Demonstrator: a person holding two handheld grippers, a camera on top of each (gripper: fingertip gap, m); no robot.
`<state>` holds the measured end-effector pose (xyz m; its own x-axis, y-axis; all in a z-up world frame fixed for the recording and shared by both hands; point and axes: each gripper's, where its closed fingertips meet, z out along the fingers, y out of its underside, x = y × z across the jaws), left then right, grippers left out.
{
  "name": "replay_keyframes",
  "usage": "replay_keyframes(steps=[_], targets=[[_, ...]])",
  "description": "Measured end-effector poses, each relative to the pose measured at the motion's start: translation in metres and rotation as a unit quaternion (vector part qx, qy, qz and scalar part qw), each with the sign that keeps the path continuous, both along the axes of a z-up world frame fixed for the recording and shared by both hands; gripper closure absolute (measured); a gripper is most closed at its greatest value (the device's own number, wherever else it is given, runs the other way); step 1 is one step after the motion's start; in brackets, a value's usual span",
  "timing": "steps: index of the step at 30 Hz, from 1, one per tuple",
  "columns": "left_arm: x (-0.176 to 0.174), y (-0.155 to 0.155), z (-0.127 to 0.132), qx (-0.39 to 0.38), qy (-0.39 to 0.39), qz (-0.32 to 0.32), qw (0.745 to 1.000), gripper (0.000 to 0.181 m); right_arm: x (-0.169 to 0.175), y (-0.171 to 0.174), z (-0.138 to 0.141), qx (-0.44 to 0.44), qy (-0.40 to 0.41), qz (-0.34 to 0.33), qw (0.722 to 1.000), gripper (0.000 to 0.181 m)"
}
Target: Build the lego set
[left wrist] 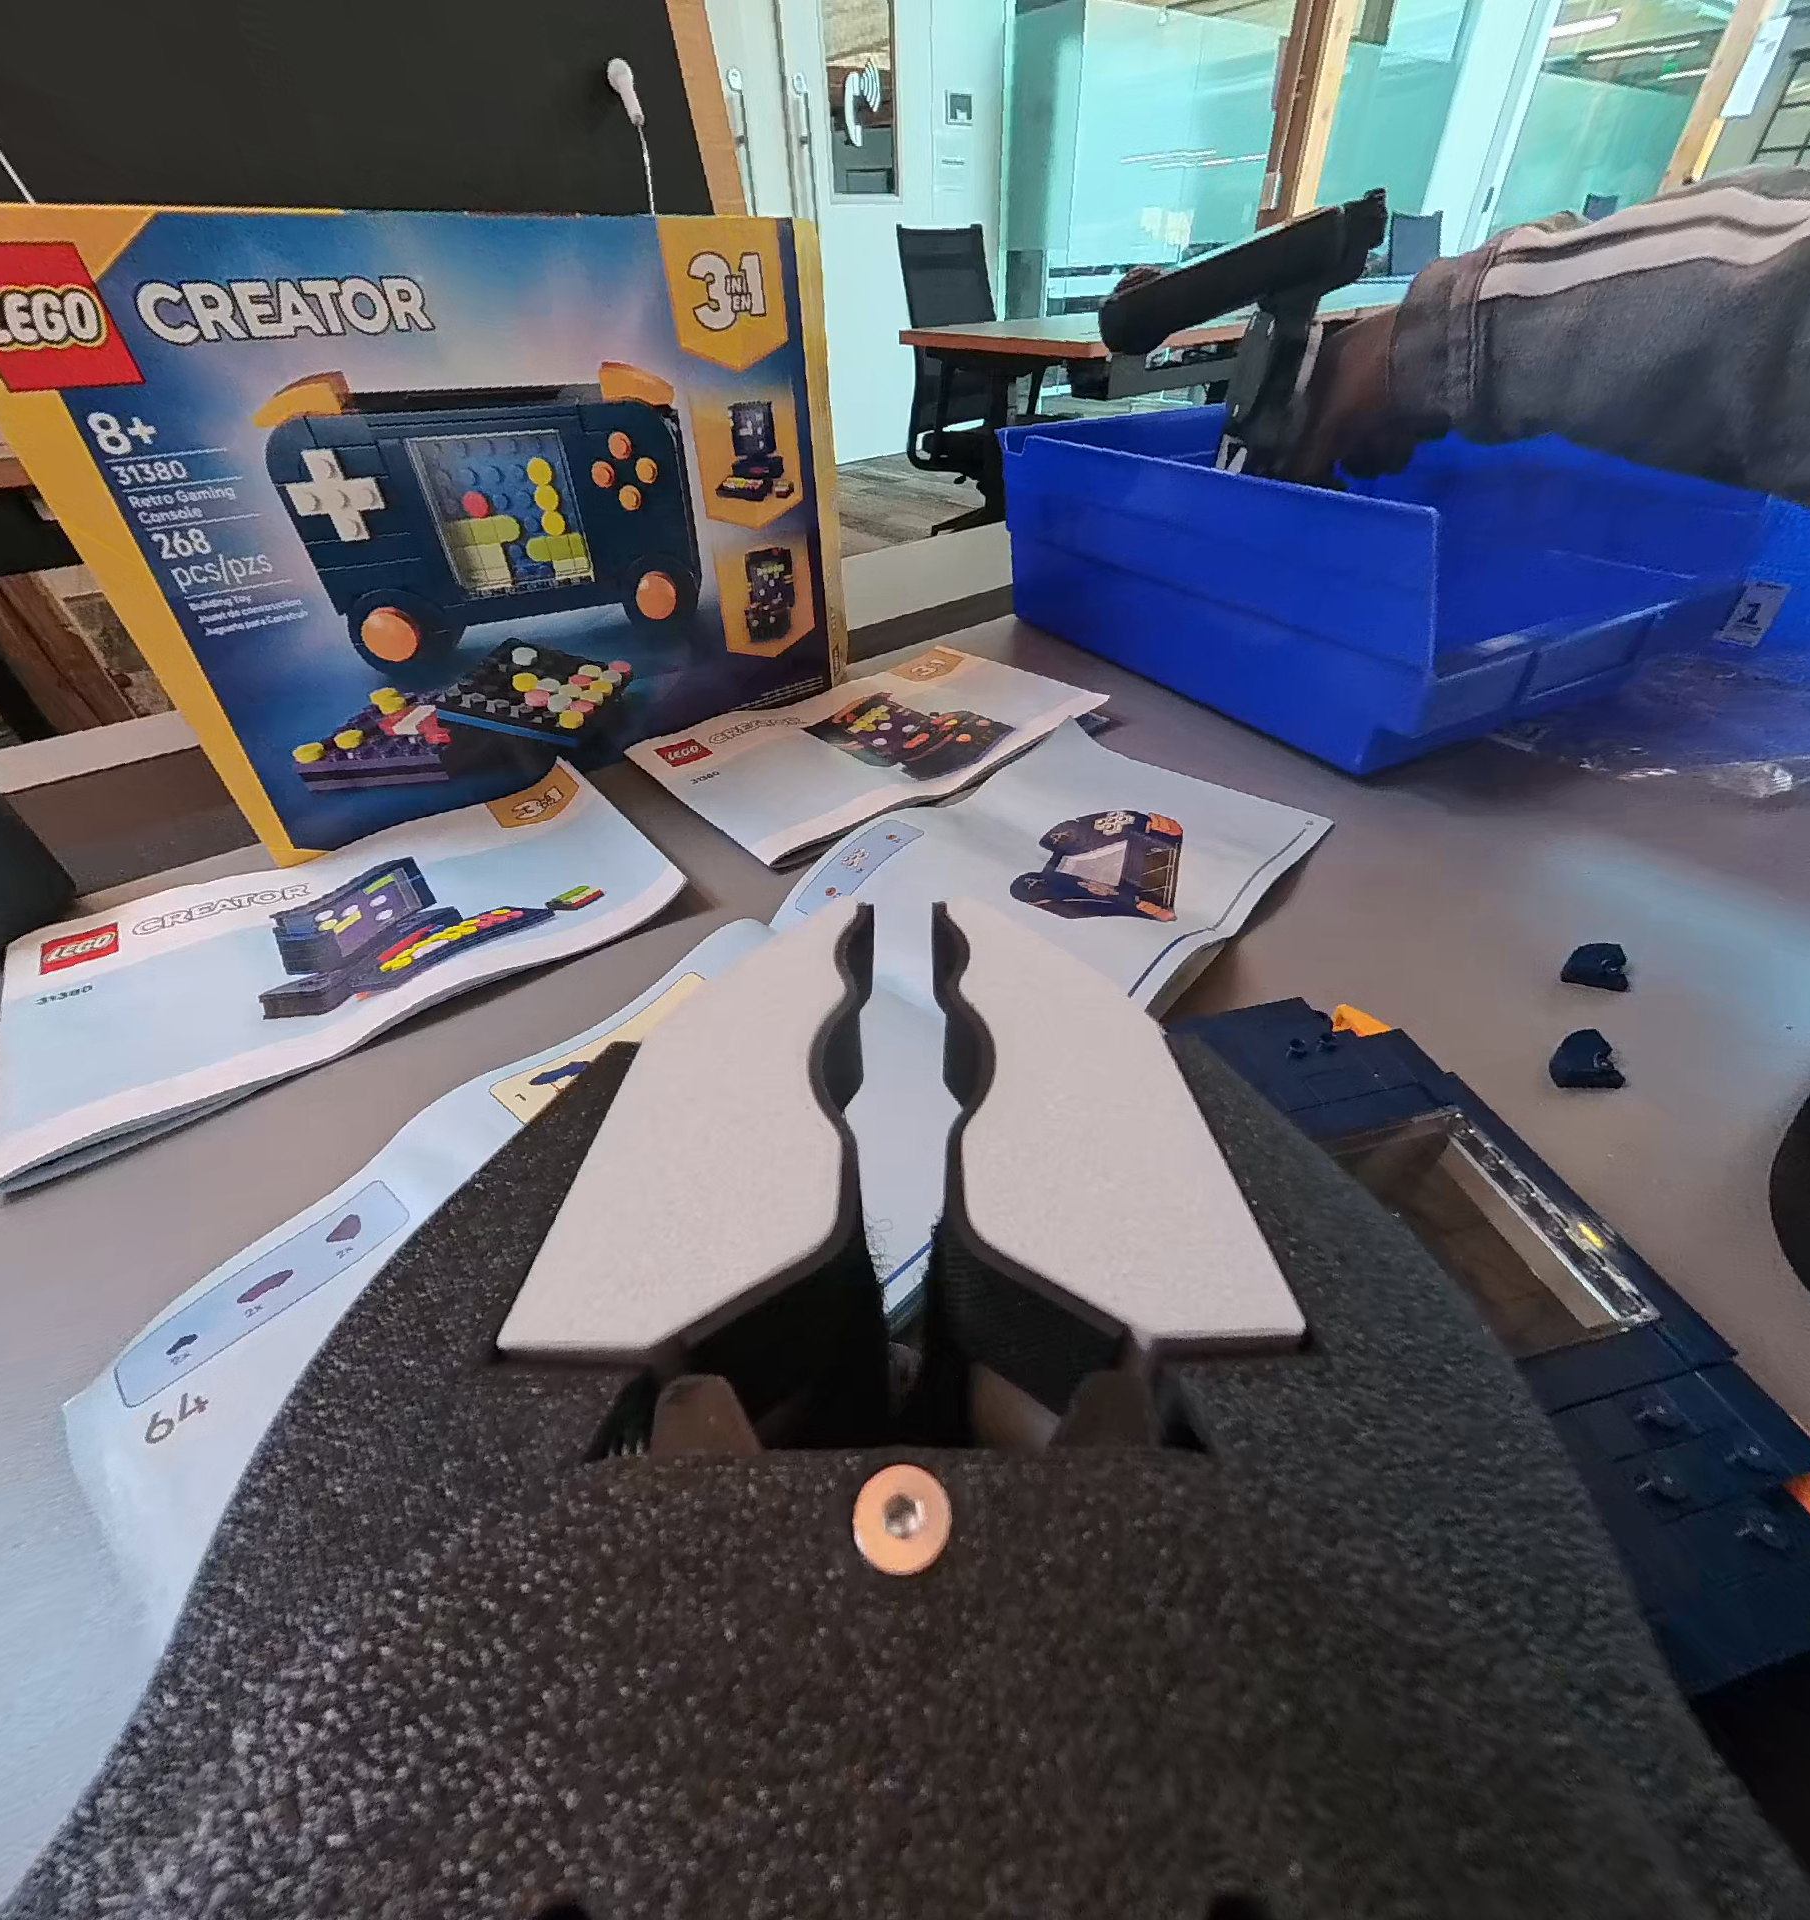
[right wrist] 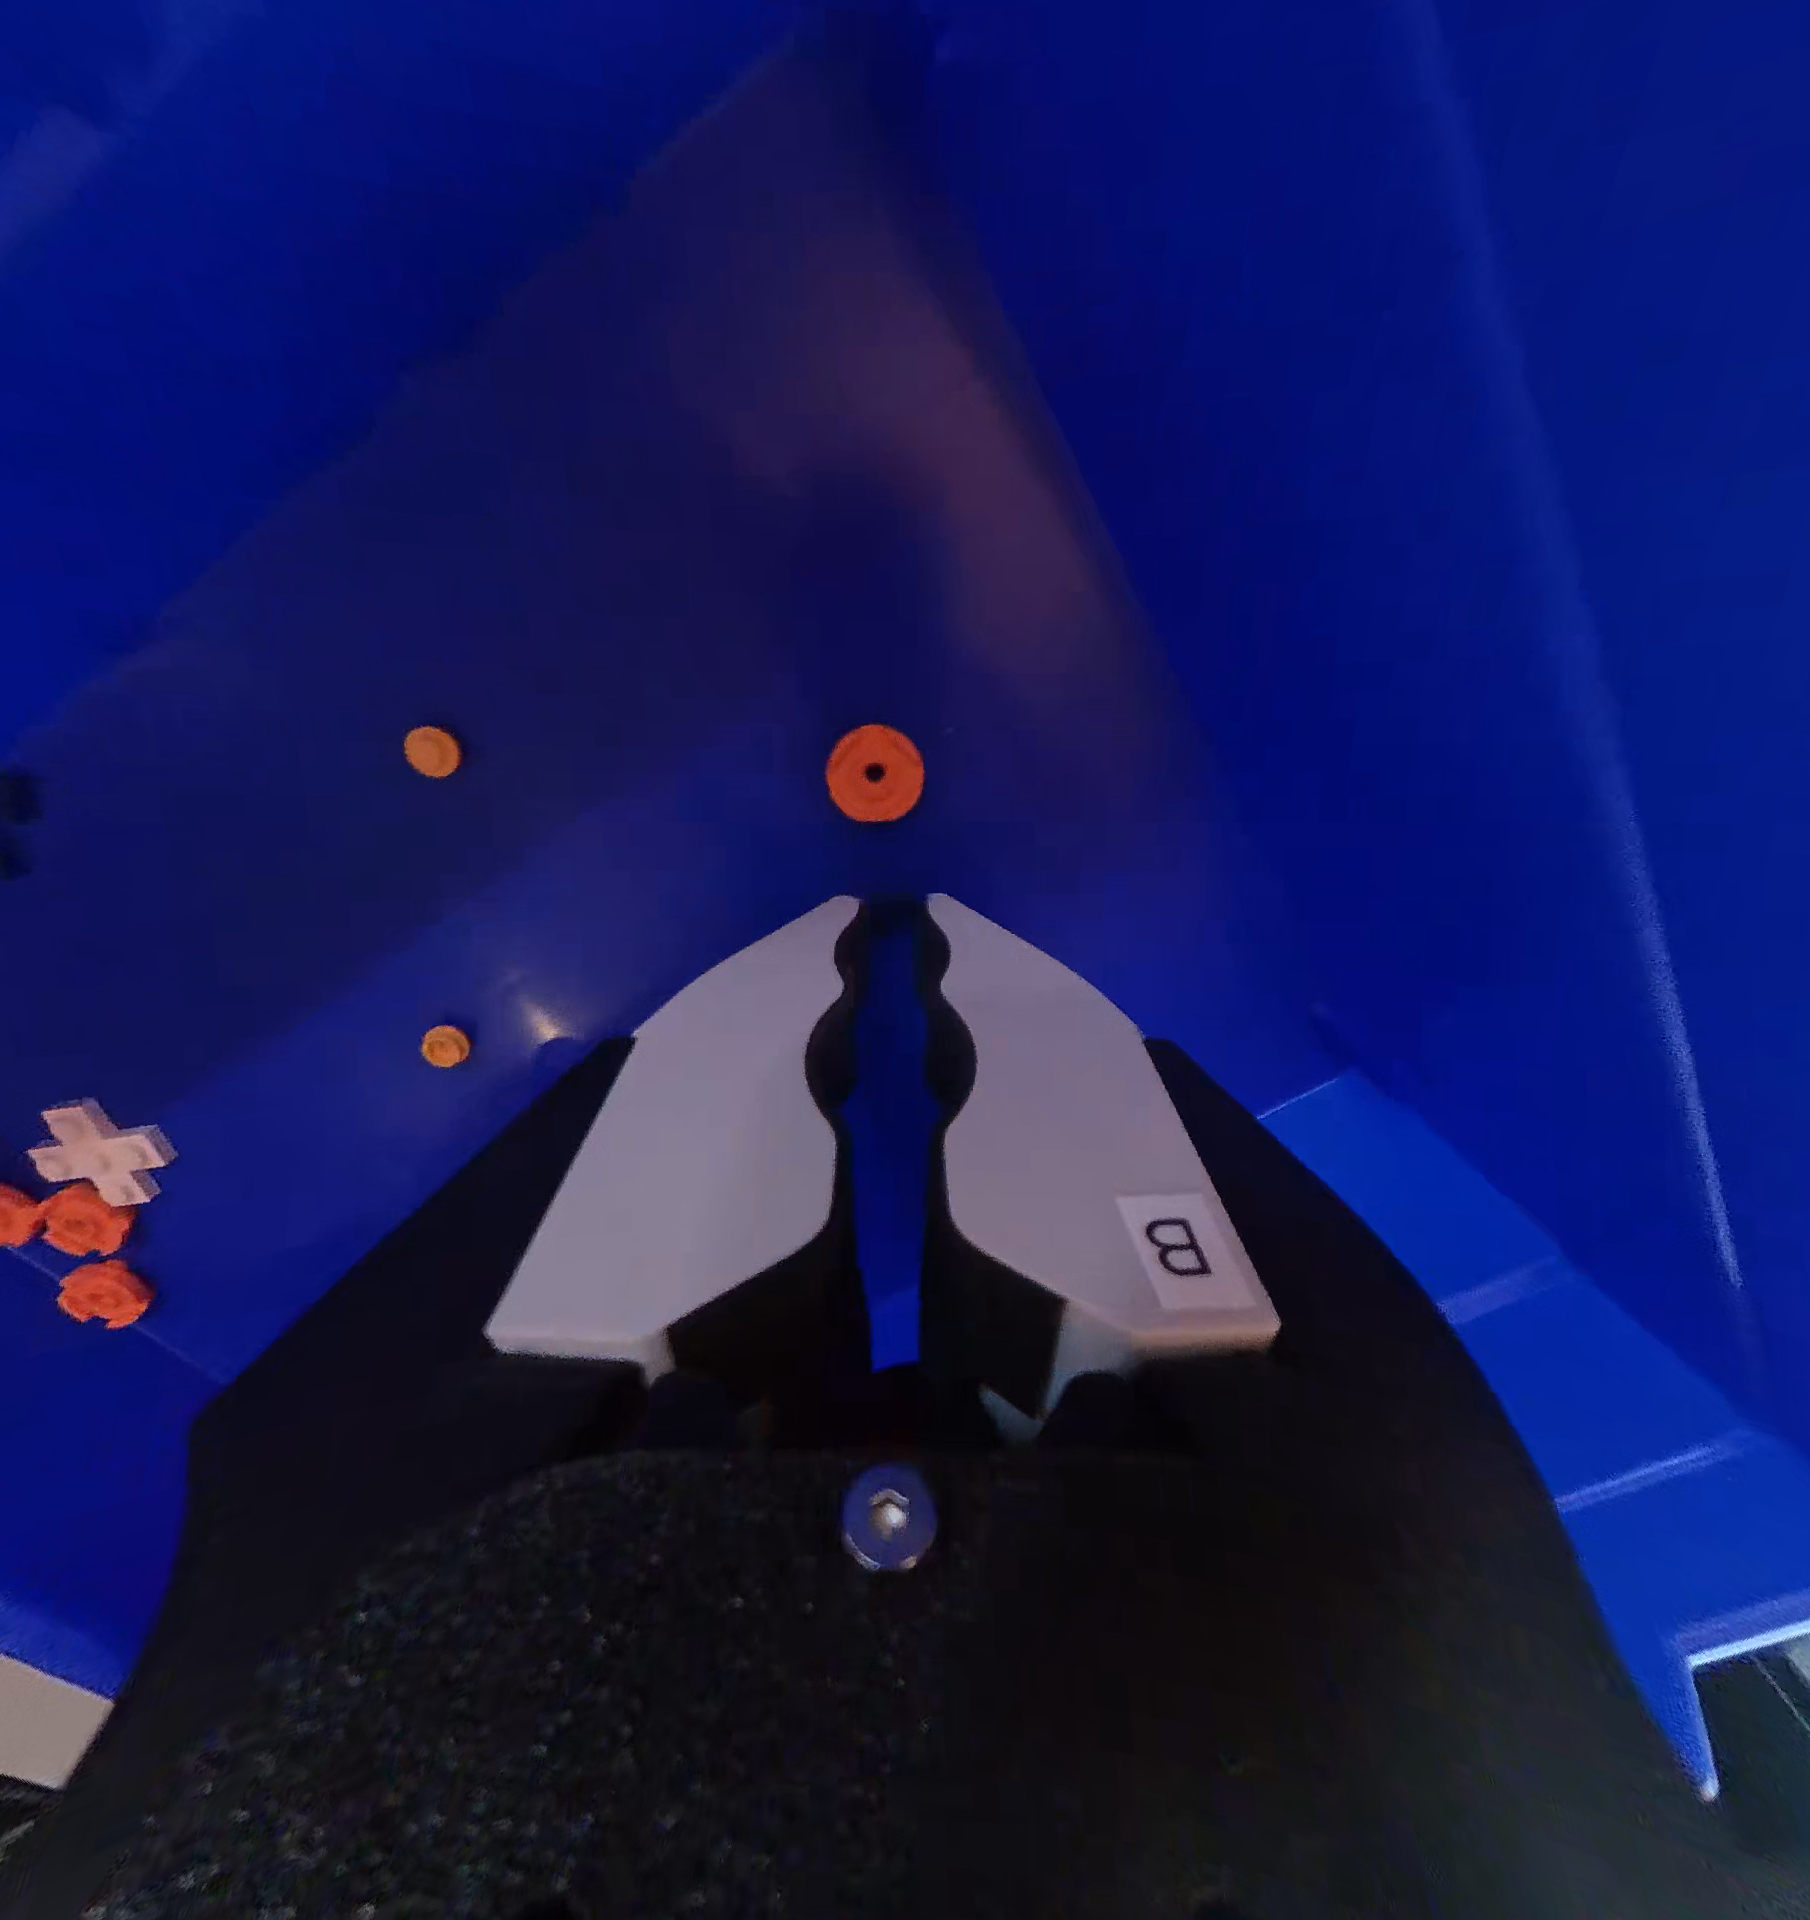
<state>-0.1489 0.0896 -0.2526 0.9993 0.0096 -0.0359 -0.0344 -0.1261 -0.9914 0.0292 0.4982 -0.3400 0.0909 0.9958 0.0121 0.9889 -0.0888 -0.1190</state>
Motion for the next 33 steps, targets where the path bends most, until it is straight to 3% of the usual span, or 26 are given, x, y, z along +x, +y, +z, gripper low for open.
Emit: replay_keyframes(steps=[1,4,6,9,12,14,17,19,21,33], targets=[[0.000,0.000,0.000,0.000,0.003,0.000,1.000,0.171,0.000,-0.003,0.001,-0.005,0.003,0.006,1.000,0.174],[0.001,0.000,0.000,-0.001,0.013,0.001,1.000,0.171,-0.004,-0.017,0.014,-0.007,0.039,0.014,0.999,0.175],[0.002,0.000,0.001,-0.002,0.022,0.001,1.000,0.171,-0.009,-0.043,0.039,-0.021,0.093,0.031,0.995,0.174],[0.004,0.000,0.002,-0.001,0.039,0.000,0.999,0.171,-0.013,-0.106,0.088,-0.036,0.197,0.081,0.976,0.174],[0.008,0.000,0.004,0.001,0.052,-0.004,0.999,0.170,0.001,-0.196,0.119,-0.076,0.258,0.130,0.954,0.175],[0.010,-0.001,0.006,0.004,0.055,-0.007,0.998,0.170,0.020,-0.254,0.109,-0.082,0.237,0.160,0.955,0.175],[0.012,0.000,0.005,0.004,0.055,-0.012,0.998,0.170,0.050,-0.311,0.052,-0.070,0.135,0.173,0.973,0.175],[0.013,0.001,0.004,0.001,0.054,-0.015,0.998,0.170,0.061,-0.317,0.020,-0.034,0.087,0.161,0.983,0.175],[0.013,0.001,0.004,0.000,0.056,-0.015,0.998,0.170,0.064,-0.319,0.006,-0.024,0.080,0.153,0.985,0.175],[0.011,0.001,0.003,-0.001,0.053,-0.012,0.999,0.170,0.070,-0.319,0.000,-0.026,0.073,0.147,0.986,0.162]])
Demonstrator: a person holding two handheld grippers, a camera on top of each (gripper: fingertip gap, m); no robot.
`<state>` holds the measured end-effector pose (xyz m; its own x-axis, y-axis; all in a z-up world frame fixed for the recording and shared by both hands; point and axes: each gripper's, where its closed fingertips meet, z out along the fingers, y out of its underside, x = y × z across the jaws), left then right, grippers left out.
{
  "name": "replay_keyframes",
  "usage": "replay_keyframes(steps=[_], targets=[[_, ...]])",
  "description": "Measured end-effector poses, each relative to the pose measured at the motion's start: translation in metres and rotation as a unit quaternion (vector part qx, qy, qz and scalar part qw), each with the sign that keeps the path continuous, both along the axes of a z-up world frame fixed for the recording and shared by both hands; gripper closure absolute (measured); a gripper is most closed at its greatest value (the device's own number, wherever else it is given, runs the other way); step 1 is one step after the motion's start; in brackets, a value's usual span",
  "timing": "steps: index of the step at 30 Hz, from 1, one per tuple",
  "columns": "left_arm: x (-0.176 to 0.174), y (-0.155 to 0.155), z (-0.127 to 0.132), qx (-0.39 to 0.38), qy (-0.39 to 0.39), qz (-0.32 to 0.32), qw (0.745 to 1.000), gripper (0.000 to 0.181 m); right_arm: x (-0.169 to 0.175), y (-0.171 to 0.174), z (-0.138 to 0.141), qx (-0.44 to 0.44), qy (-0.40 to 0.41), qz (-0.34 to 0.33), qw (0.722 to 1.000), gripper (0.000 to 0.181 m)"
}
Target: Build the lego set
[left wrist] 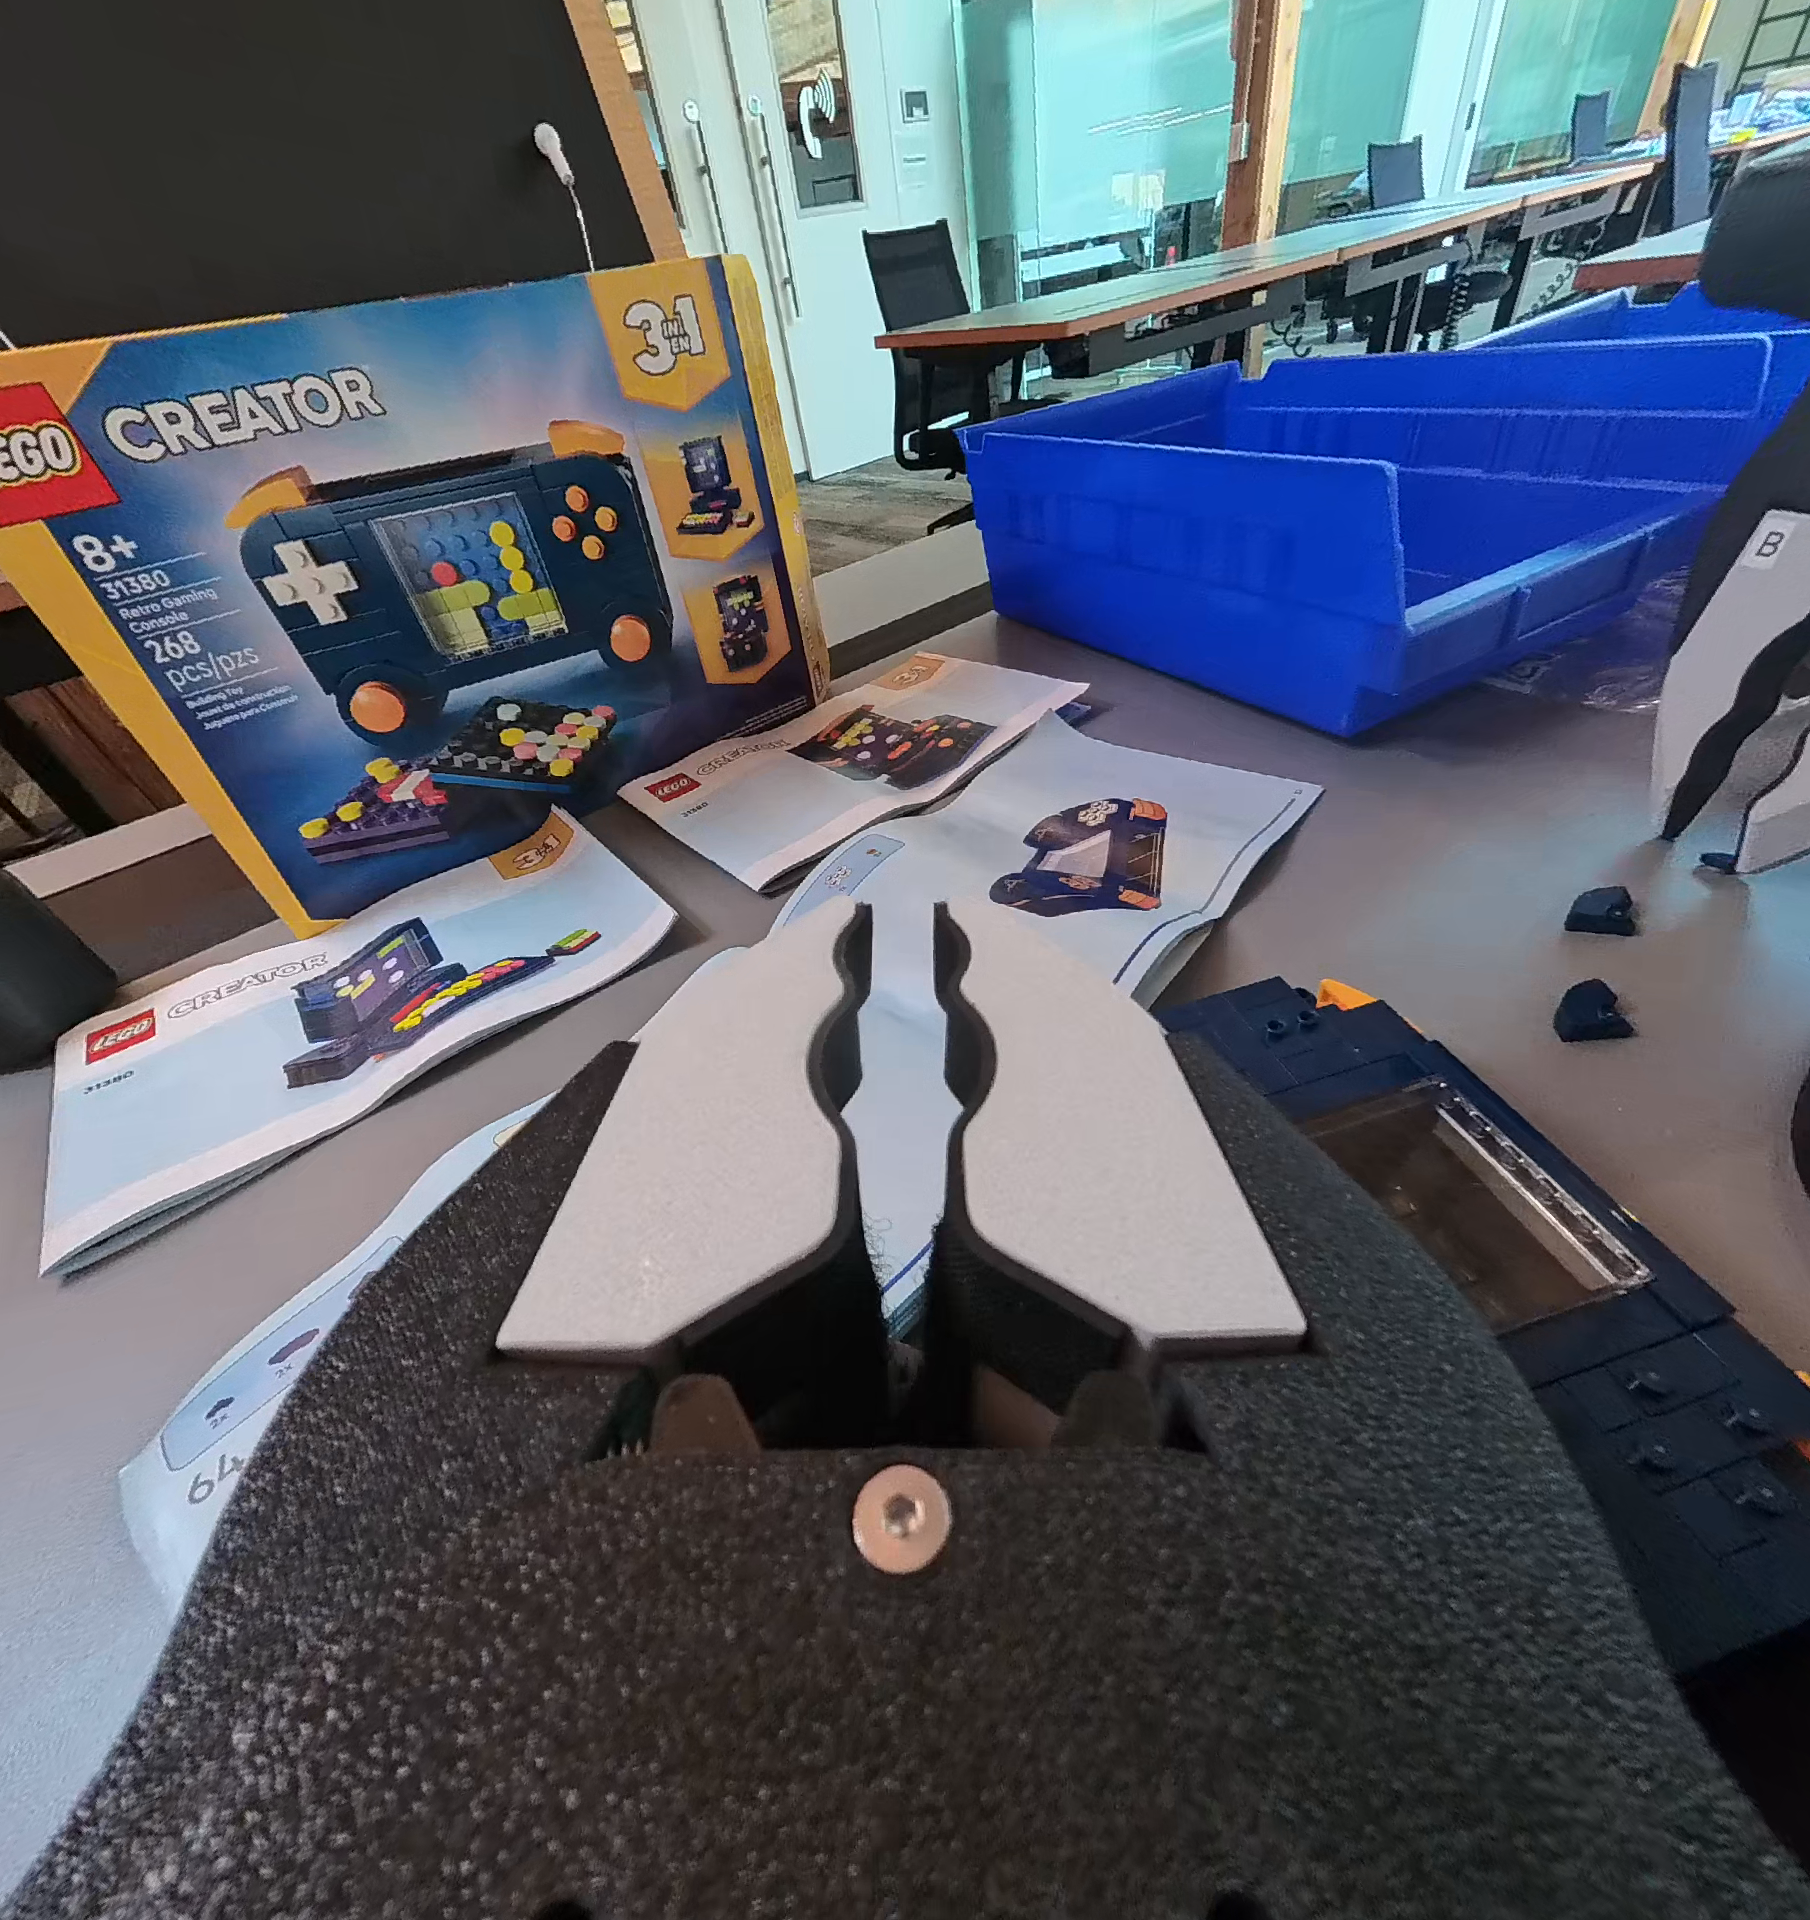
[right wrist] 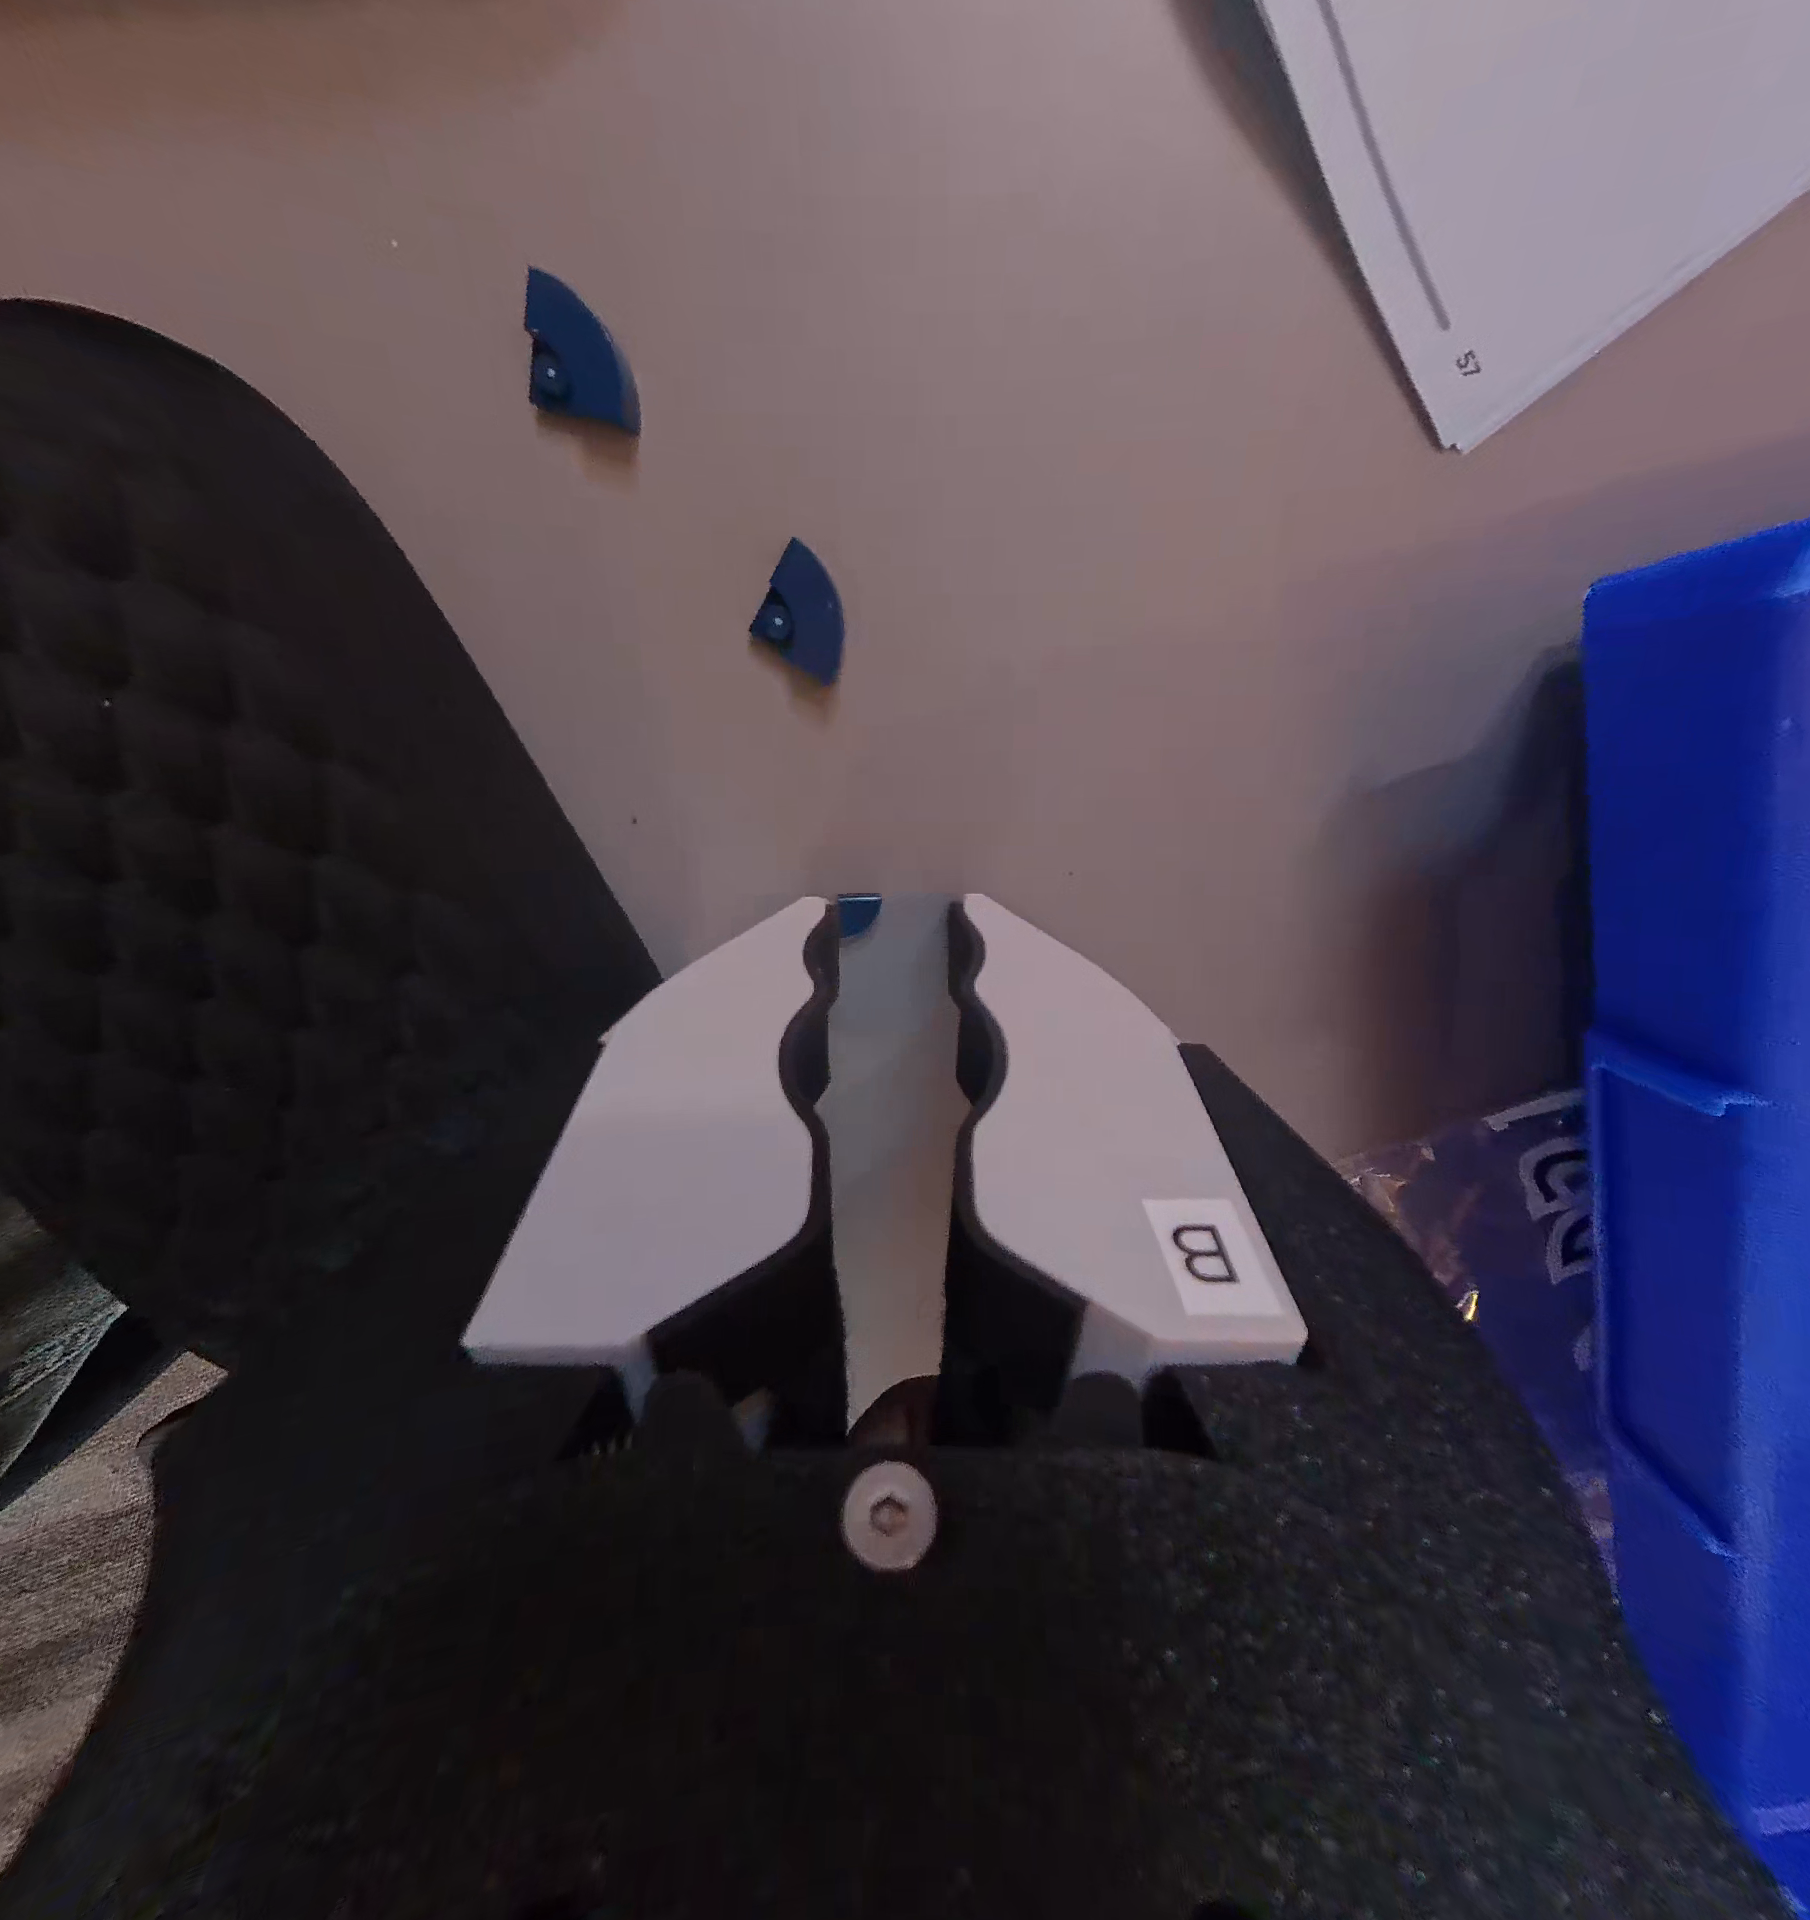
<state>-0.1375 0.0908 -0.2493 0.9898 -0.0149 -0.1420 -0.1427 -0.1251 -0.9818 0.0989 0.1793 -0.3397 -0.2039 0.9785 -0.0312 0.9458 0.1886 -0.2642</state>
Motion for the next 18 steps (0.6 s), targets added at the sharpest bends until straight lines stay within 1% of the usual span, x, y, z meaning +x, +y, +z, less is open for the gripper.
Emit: replay_keyframes(steps=[3,6,9,12,15,18], targets=[[0.0001,0.0000,0.0000,0.000,0.000,0.000,1.000,0.170,0.0006,-0.0016,0.0001,-0.001,0.001,0.008,1.000,0.159],[-0.0006,-0.0003,0.0005,0.001,0.001,0.001,1.000,0.170,0.0004,-0.0058,0.0003,-0.008,0.006,0.019,1.000,0.148],[-0.0012,-0.0007,0.0008,0.001,0.002,0.004,1.000,0.170,0.0007,-0.0072,-0.0001,0.001,0.013,0.032,0.999,0.144],[-0.0017,-0.0009,0.0008,0.001,0.003,0.005,1.000,0.170,0.0006,-0.0084,-0.0012,0.017,0.021,0.046,0.999,0.136],[-0.0017,-0.0007,0.0002,0.000,0.004,0.006,1.000,0.170,-0.0012,-0.0098,-0.0006,-0.002,0.036,0.036,0.999,0.130],[-0.0018,-0.0005,-0.0004,-0.002,0.006,0.007,1.000,0.170,-0.0014,-0.0096,-0.0010,0.002,0.041,0.041,0.998,0.128]])
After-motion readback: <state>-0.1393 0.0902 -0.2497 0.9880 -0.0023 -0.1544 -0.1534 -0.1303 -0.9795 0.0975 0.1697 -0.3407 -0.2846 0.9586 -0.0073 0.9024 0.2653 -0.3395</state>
